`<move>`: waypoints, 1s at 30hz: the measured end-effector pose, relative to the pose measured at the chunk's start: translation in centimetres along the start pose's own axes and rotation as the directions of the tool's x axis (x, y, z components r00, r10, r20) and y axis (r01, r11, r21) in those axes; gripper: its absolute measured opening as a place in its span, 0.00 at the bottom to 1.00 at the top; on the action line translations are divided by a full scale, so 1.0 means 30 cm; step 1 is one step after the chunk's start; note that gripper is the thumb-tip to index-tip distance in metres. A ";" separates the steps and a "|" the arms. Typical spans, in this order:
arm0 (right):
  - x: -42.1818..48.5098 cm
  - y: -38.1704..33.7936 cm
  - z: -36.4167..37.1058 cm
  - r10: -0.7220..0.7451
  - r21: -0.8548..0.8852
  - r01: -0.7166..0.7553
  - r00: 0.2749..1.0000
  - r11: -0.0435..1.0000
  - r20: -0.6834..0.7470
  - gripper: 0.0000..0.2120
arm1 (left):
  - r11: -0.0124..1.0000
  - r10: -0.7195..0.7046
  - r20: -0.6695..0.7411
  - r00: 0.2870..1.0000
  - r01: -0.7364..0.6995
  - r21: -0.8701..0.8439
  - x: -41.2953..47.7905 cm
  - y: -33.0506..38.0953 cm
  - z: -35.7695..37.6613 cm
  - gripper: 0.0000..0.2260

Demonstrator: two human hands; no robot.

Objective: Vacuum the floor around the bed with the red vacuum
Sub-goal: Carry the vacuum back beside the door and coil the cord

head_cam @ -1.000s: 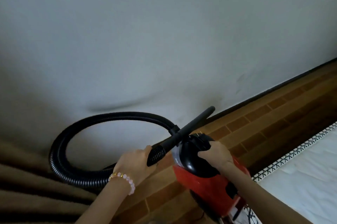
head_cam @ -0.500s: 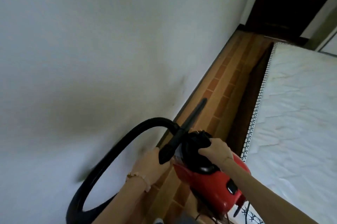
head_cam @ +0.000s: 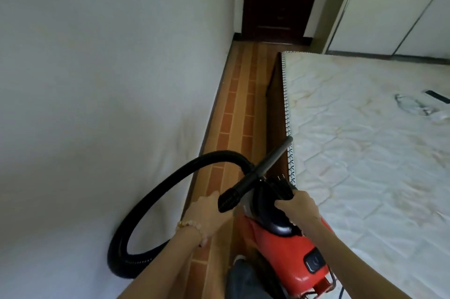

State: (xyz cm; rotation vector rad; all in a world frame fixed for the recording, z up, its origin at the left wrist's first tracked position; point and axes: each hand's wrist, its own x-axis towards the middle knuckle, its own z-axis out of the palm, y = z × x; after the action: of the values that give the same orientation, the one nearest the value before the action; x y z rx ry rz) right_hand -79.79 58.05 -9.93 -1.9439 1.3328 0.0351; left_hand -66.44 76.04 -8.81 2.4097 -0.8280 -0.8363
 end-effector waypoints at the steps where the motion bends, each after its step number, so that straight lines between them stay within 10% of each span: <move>1: 0.053 -0.014 -0.017 0.021 0.013 -0.021 1.000 1.000 -0.008 0.08 | 1.000 0.009 0.009 1.000 -0.009 0.021 0.065 0.027 -0.019 0.13; 30: 1.589 -0.726 -0.359 0.233 0.318 -0.197 0.969 0.927 -0.077 0.04 | 0.987 0.144 0.144 0.979 -0.153 0.057 1.941 0.594 -0.629 0.13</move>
State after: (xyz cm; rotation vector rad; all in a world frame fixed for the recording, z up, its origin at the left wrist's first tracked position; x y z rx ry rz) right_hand -44.67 17.70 -9.98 -1.5506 1.5234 -0.1709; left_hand -23.78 28.69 -7.99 2.3331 -1.0921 -0.9388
